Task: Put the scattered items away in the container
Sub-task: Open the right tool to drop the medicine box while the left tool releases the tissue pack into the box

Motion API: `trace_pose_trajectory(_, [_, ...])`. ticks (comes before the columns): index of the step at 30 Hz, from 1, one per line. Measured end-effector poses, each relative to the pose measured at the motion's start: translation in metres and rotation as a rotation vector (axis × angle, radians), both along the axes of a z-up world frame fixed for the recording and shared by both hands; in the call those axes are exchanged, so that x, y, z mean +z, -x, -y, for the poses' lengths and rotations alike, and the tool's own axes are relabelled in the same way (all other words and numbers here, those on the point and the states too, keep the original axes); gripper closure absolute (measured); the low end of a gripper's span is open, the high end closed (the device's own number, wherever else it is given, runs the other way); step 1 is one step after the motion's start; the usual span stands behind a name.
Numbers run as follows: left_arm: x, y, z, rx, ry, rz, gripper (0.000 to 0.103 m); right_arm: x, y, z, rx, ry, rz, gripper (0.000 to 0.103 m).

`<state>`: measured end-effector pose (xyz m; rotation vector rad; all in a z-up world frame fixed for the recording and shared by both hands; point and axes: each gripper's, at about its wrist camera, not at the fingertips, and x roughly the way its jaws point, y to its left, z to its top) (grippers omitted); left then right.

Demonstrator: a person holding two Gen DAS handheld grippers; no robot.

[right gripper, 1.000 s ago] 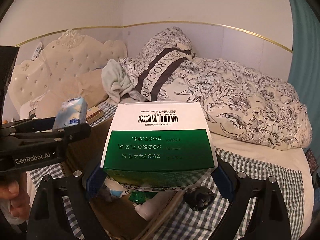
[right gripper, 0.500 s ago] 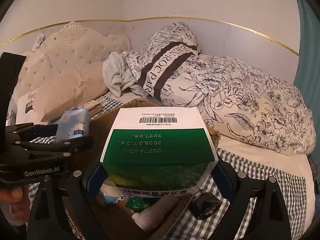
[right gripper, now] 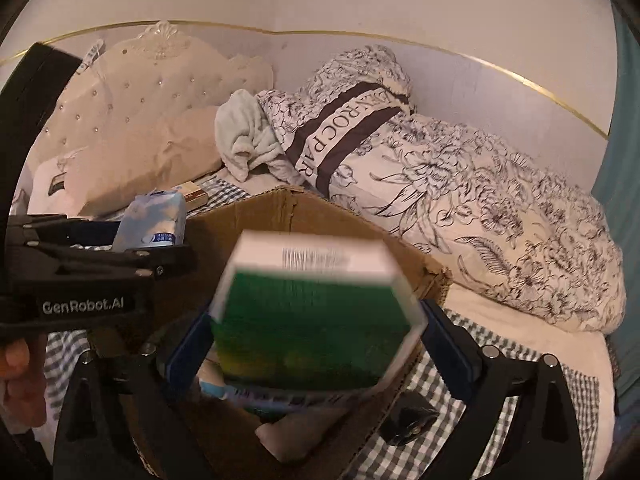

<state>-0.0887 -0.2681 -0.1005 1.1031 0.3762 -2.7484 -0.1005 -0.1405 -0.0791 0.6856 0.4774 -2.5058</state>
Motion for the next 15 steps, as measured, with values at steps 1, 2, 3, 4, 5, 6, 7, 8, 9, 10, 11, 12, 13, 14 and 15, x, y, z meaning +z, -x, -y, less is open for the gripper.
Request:
trace_pose_trajectory(1, [0.001,0.0,-0.001,0.002,-0.004,-0.005,0.024,0.001,-0.002,-0.001,0.007,0.001,-0.006,0.001])
trace_pose_trajectory(2, [0.003,0.0,-0.002,0.005,-0.007,-0.012,0.02,0.002,-0.004,-0.003,0.009,-0.002,-0.014,0.001])
trace_pose_trajectory(3, [0.005,0.0,-0.003,0.008,-0.009,-0.018,0.016,0.004,-0.004,-0.004,0.006,-0.006,-0.022,0.001])
trace_pose_trajectory(4, [0.007,0.001,-0.004,0.009,-0.01,-0.024,0.014,0.006,-0.005,-0.007,0.002,-0.008,-0.028,0.001])
trace_pose_trajectory(5, [0.009,0.0,-0.005,0.01,-0.011,-0.029,0.01,0.008,-0.006,-0.009,-0.001,-0.005,-0.031,0.001])
trace_pose_trajectory(6, [0.011,0.0,-0.006,0.011,-0.012,-0.035,0.009,0.01,-0.006,-0.012,-0.007,0.002,-0.035,0.001])
trace_pose_trajectory(7, [0.012,0.0,-0.008,0.01,-0.015,-0.04,0.009,0.012,-0.006,-0.016,-0.013,0.01,-0.038,0.001])
trace_pose_trajectory(8, [0.014,0.0,-0.009,0.009,-0.017,-0.043,0.009,0.014,-0.006,-0.021,-0.021,0.019,-0.042,0.001])
trace_pose_trajectory(9, [0.015,0.001,-0.011,0.007,-0.016,-0.045,0.009,0.017,-0.006,-0.026,-0.03,0.028,-0.045,0.001])
trace_pose_trajectory(10, [0.017,0.001,-0.013,0.006,-0.013,-0.046,0.009,0.019,-0.005,-0.031,-0.038,0.037,-0.048,0.001])
trace_pose_trajectory(11, [0.018,0.001,-0.016,0.004,-0.009,-0.048,0.009,0.021,-0.005,-0.036,-0.047,0.045,-0.049,0.001])
trace_pose_trajectory(12, [0.02,0.001,-0.018,0.002,-0.004,-0.051,0.009,0.024,-0.005,-0.042,-0.056,0.053,-0.051,0.001])
trace_pose_trajectory(13, [0.022,0.001,-0.021,0.001,0.001,-0.055,0.009,0.026,-0.005,-0.047,-0.065,0.062,-0.053,0.001])
trace_pose_trajectory(14, [0.025,0.0,-0.023,0.0,0.005,-0.06,0.009,0.028,-0.004,-0.054,-0.077,0.072,-0.057,0.001])
trace_pose_trajectory(15, [0.027,-0.001,-0.026,-0.002,0.008,-0.066,0.009,0.03,-0.005,-0.059,-0.087,0.079,-0.059,0.001])
